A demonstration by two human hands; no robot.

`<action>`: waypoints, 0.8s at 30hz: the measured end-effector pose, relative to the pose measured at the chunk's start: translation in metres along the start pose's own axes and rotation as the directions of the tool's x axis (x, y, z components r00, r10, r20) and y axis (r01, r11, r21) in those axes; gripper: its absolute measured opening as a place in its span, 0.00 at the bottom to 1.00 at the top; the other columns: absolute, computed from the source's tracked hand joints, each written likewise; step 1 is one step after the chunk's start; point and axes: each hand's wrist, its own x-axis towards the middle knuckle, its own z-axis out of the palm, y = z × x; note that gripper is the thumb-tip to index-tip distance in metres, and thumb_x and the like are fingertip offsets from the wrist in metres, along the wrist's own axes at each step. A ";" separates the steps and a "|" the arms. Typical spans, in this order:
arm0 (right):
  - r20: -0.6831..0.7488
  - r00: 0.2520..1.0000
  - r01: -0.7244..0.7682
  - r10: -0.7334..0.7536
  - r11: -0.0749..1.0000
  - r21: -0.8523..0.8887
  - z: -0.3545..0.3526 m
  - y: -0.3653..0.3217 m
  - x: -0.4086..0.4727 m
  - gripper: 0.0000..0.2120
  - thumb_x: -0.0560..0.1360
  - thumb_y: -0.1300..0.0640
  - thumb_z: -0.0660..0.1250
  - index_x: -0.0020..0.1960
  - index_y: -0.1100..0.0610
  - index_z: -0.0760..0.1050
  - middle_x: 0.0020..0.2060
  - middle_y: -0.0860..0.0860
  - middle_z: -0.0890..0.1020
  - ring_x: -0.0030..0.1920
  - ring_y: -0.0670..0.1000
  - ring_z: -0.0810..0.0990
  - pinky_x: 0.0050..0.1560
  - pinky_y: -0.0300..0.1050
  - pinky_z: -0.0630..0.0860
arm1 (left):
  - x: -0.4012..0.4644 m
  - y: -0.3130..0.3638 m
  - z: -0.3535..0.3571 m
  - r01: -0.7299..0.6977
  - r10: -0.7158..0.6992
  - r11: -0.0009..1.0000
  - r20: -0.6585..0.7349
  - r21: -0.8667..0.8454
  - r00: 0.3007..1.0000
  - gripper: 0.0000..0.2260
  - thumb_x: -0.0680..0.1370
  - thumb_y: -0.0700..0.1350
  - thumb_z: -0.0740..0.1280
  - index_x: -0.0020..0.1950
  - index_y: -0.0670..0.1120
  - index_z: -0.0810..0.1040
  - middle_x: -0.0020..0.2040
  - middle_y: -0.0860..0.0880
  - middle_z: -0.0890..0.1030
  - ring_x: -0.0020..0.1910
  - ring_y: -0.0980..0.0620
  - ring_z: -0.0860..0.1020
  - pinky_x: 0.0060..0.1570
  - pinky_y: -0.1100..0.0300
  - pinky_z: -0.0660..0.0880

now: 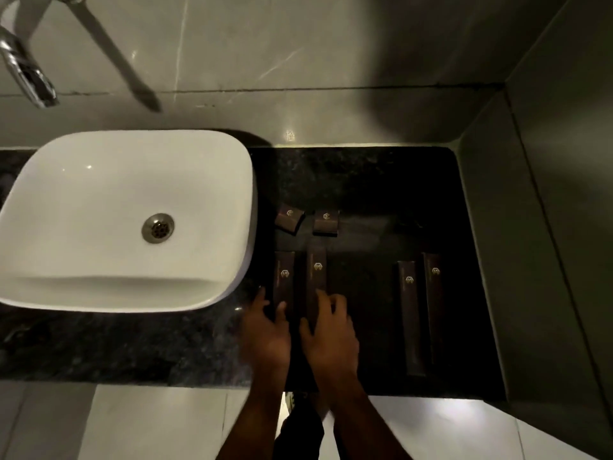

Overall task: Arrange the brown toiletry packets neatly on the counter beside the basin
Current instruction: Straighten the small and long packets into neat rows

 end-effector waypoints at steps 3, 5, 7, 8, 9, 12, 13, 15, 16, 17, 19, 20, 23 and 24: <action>-0.062 0.998 -0.018 0.018 1.000 0.000 -0.011 0.031 -0.003 0.29 0.72 0.44 0.67 0.69 0.42 0.57 0.64 0.47 0.63 0.58 0.53 0.76 0.51 0.48 0.79 | -0.010 0.009 0.014 0.003 -0.003 1.000 0.049 0.002 0.999 0.19 0.75 0.46 0.68 0.66 0.49 0.75 0.57 0.44 0.79 0.56 0.45 0.78 0.57 0.56 0.72; -0.070 0.997 -0.010 0.010 1.000 0.002 -0.019 0.048 -0.005 0.30 0.72 0.44 0.67 0.70 0.42 0.57 0.65 0.46 0.62 0.57 0.52 0.77 0.52 0.47 0.80 | -0.018 0.015 0.022 -0.028 0.027 1.000 0.070 0.012 0.997 0.18 0.75 0.47 0.68 0.66 0.50 0.75 0.59 0.46 0.77 0.58 0.46 0.78 0.56 0.56 0.72; -0.056 0.998 0.007 -0.008 1.000 -0.014 -0.022 0.054 -0.006 0.30 0.72 0.44 0.67 0.70 0.42 0.57 0.66 0.46 0.61 0.57 0.52 0.77 0.52 0.48 0.80 | -0.020 0.018 0.026 -0.031 0.027 0.999 0.079 0.040 0.996 0.18 0.76 0.49 0.67 0.66 0.51 0.74 0.60 0.47 0.76 0.58 0.47 0.78 0.54 0.56 0.72; -0.051 0.999 0.008 -0.009 1.000 -0.015 -0.022 0.054 -0.005 0.31 0.72 0.44 0.67 0.70 0.42 0.58 0.67 0.46 0.61 0.58 0.52 0.77 0.52 0.48 0.80 | -0.019 0.018 0.027 -0.027 0.023 0.998 0.084 0.049 0.996 0.18 0.76 0.49 0.67 0.66 0.52 0.74 0.60 0.47 0.77 0.58 0.47 0.78 0.52 0.57 0.72; -0.048 0.999 0.008 -0.008 1.000 -0.014 -0.022 0.053 -0.004 0.31 0.72 0.44 0.68 0.70 0.43 0.58 0.67 0.46 0.61 0.58 0.52 0.77 0.53 0.48 0.81 | -0.017 0.017 0.027 -0.024 0.019 0.998 0.092 0.051 0.996 0.18 0.75 0.49 0.68 0.65 0.52 0.74 0.59 0.48 0.77 0.57 0.47 0.78 0.51 0.58 0.71; -0.021 1.000 0.005 -0.006 1.000 -0.007 -0.026 0.052 -0.004 0.32 0.72 0.44 0.68 0.71 0.43 0.58 0.67 0.47 0.61 0.59 0.52 0.76 0.54 0.48 0.80 | -0.008 0.014 0.023 -0.045 0.034 0.997 0.152 0.069 0.988 0.20 0.74 0.50 0.70 0.65 0.50 0.75 0.57 0.48 0.79 0.56 0.48 0.79 0.52 0.58 0.72; -0.010 1.000 0.000 0.000 1.000 -0.008 -0.028 0.051 -0.005 0.32 0.72 0.41 0.68 0.71 0.44 0.58 0.68 0.47 0.61 0.59 0.52 0.76 0.54 0.48 0.80 | -0.003 0.013 0.021 -0.054 0.039 0.995 0.182 0.081 0.983 0.21 0.73 0.52 0.70 0.65 0.50 0.75 0.56 0.49 0.80 0.55 0.48 0.79 0.53 0.57 0.73; -0.044 0.999 0.008 -0.008 1.000 0.007 -0.037 0.047 -0.006 0.32 0.70 0.37 0.66 0.69 0.44 0.62 0.68 0.47 0.61 0.59 0.51 0.76 0.53 0.46 0.80 | 0.008 0.014 0.014 -0.061 0.049 0.997 0.220 0.045 0.974 0.23 0.70 0.55 0.72 0.64 0.52 0.76 0.56 0.49 0.80 0.54 0.49 0.79 0.52 0.57 0.74; -0.104 0.994 0.033 -0.031 0.999 0.019 -0.044 0.042 -0.003 0.30 0.70 0.37 0.66 0.68 0.45 0.65 0.67 0.48 0.63 0.58 0.51 0.76 0.52 0.45 0.79 | 0.015 0.018 0.010 -0.071 0.072 0.997 0.215 -0.013 0.974 0.23 0.70 0.55 0.72 0.63 0.52 0.76 0.57 0.49 0.79 0.54 0.50 0.79 0.53 0.57 0.75; -0.167 0.984 0.066 -0.062 0.998 0.023 -0.053 0.035 0.005 0.26 0.71 0.40 0.67 0.66 0.46 0.67 0.66 0.49 0.65 0.58 0.51 0.76 0.52 0.44 0.78 | 0.024 0.025 0.006 -0.114 0.126 0.991 0.189 -0.076 0.974 0.23 0.70 0.53 0.73 0.64 0.52 0.76 0.59 0.48 0.78 0.56 0.50 0.78 0.55 0.58 0.74; -0.251 0.958 0.139 -0.135 0.990 -0.003 -0.070 0.018 0.035 0.21 0.72 0.51 0.70 0.64 0.50 0.72 0.66 0.51 0.68 0.61 0.53 0.74 0.56 0.44 0.75 | 0.048 0.046 0.004 -0.315 0.327 0.943 0.129 -0.106 0.936 0.22 0.72 0.44 0.71 0.66 0.50 0.74 0.64 0.46 0.73 0.61 0.49 0.73 0.61 0.67 0.67; -0.259 0.948 0.181 -0.185 0.983 -0.041 -0.079 0.007 0.055 0.21 0.73 0.56 0.70 0.64 0.52 0.73 0.66 0.53 0.69 0.63 0.54 0.73 0.59 0.45 0.74 | 0.064 0.060 0.005 -0.428 0.433 0.901 0.127 -0.068 0.892 0.24 0.72 0.40 0.69 0.67 0.50 0.72 0.67 0.45 0.71 0.65 0.49 0.70 0.63 0.69 0.63; -0.111 0.947 0.286 -0.300 0.950 -0.127 -0.100 -0.028 0.118 0.25 0.72 0.63 0.69 0.68 0.55 0.72 0.69 0.55 0.69 0.66 0.57 0.70 0.67 0.52 0.71 | 0.109 0.100 0.012 -0.568 0.491 0.794 0.321 0.218 0.810 0.30 0.73 0.40 0.66 0.74 0.50 0.63 0.76 0.41 0.57 0.73 0.39 0.58 0.72 0.48 0.60; -0.037 0.948 0.305 -0.315 0.938 -0.162 -0.102 -0.037 0.135 0.27 0.71 0.62 0.69 0.70 0.56 0.70 0.70 0.56 0.68 0.66 0.59 0.70 0.67 0.54 0.70 | 0.120 0.110 0.014 -0.560 0.433 0.771 0.394 0.304 0.810 0.31 0.73 0.41 0.65 0.75 0.50 0.60 0.77 0.40 0.53 0.74 0.35 0.55 0.71 0.41 0.60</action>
